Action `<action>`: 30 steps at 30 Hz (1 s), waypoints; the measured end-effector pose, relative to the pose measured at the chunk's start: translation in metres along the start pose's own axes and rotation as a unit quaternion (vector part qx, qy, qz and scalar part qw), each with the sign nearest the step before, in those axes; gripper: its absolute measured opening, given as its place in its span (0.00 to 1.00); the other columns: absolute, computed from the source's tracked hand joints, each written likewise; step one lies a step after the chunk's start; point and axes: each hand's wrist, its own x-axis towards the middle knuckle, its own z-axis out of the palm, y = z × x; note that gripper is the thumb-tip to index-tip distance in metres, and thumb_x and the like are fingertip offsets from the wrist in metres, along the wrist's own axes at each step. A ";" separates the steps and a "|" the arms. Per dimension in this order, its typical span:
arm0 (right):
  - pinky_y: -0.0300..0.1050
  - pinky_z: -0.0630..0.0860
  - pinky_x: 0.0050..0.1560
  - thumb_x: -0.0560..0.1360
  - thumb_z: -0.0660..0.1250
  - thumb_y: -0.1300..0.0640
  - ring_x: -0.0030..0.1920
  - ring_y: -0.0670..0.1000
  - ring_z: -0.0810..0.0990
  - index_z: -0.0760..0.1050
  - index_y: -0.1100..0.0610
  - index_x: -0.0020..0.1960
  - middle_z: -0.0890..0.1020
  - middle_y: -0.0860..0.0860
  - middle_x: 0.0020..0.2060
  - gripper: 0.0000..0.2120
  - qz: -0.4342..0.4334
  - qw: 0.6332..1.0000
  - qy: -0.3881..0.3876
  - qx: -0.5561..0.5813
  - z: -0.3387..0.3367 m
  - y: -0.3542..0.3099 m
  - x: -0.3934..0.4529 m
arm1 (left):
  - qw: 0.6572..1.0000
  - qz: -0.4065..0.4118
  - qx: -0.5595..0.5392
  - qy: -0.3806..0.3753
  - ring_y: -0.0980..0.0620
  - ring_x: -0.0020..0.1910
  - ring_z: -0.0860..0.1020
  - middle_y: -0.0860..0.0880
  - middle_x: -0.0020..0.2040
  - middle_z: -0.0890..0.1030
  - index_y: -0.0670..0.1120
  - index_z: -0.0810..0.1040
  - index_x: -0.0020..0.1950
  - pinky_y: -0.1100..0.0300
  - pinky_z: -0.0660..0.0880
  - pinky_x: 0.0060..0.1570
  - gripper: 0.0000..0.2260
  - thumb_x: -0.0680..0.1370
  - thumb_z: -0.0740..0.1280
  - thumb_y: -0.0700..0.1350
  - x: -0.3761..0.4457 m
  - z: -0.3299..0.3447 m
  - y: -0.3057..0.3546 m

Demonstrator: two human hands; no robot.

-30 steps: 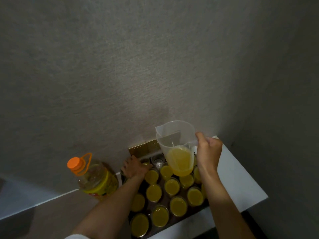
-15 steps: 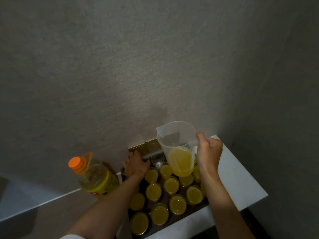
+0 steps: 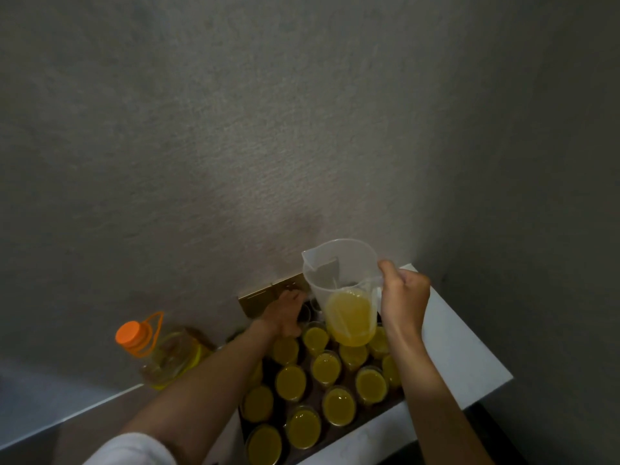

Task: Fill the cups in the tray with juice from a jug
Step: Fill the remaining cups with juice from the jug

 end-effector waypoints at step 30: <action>0.48 0.70 0.33 0.80 0.68 0.56 0.28 0.54 0.68 0.67 0.58 0.26 0.69 0.55 0.24 0.24 0.005 1.000 0.003 -0.019 -0.002 -0.002 0.001 | 0.995 -0.068 0.005 0.073 0.43 0.71 0.68 0.47 0.74 0.68 0.54 0.66 0.76 0.45 0.76 0.64 0.32 0.75 0.74 0.52 0.005 0.020 0.003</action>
